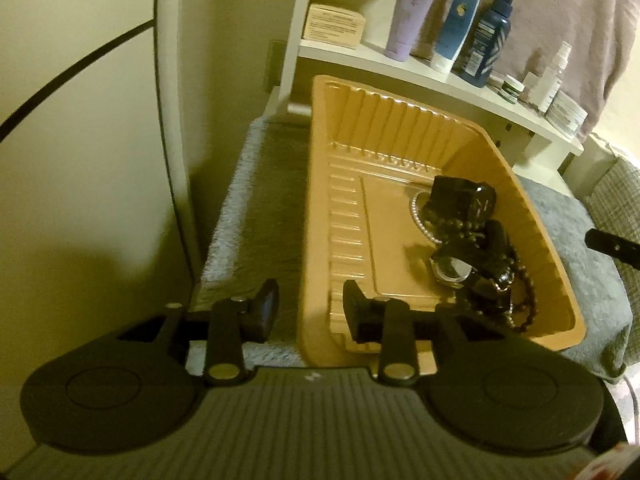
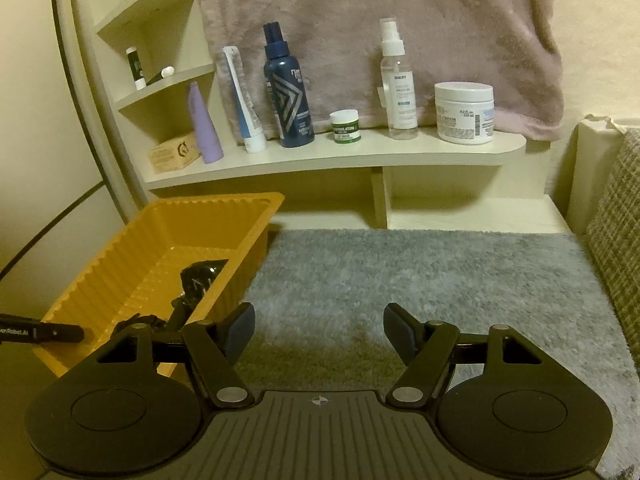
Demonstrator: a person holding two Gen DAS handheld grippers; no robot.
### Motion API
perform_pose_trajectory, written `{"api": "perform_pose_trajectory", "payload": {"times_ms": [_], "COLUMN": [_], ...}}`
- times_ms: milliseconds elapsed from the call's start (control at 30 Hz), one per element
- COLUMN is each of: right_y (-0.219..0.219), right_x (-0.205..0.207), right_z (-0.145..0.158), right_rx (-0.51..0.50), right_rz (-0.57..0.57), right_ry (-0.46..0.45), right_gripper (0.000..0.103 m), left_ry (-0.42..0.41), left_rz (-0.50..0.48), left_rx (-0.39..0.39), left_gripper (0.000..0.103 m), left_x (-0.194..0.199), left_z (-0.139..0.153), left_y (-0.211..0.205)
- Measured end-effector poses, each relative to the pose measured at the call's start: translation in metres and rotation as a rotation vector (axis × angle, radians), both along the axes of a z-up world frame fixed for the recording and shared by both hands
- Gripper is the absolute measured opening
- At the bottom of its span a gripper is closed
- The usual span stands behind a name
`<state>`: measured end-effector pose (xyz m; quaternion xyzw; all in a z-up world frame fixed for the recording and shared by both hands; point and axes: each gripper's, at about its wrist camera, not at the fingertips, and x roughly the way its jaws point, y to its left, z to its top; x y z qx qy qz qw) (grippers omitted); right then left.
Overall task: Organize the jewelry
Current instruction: 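Lower the tray flat onto the mat and open the left tool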
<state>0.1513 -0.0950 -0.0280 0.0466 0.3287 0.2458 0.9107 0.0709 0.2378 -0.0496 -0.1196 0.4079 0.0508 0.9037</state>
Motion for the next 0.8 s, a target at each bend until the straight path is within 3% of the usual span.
{"api": "perform_pose_trajectory", "payload": {"times_ms": [333,567,800], "right_y": [0.0,-0.007,-0.023], "right_x": [-0.013,-0.023,-0.043], "right_z": [0.01,0.023,0.034], "right_rx": [0.012,-0.001,-0.015], "right_rz": [-0.009,-0.052,-0.1], "right_ry": [0.001,0.053,0.095], "right_gripper": [0.073,0.08,0.085], "left_ry": [-0.052,-0.135,-0.229], "left_rz": [0.049,0.088,0.099], "left_rx": [0.021,0.051,0.097], "left_gripper": [0.047,0.083,0.097], "left_x": [-0.021,-0.044,-0.07], "left_z": [0.02,0.047,0.07], "left_y": [0.01,0.009,-0.01]}}
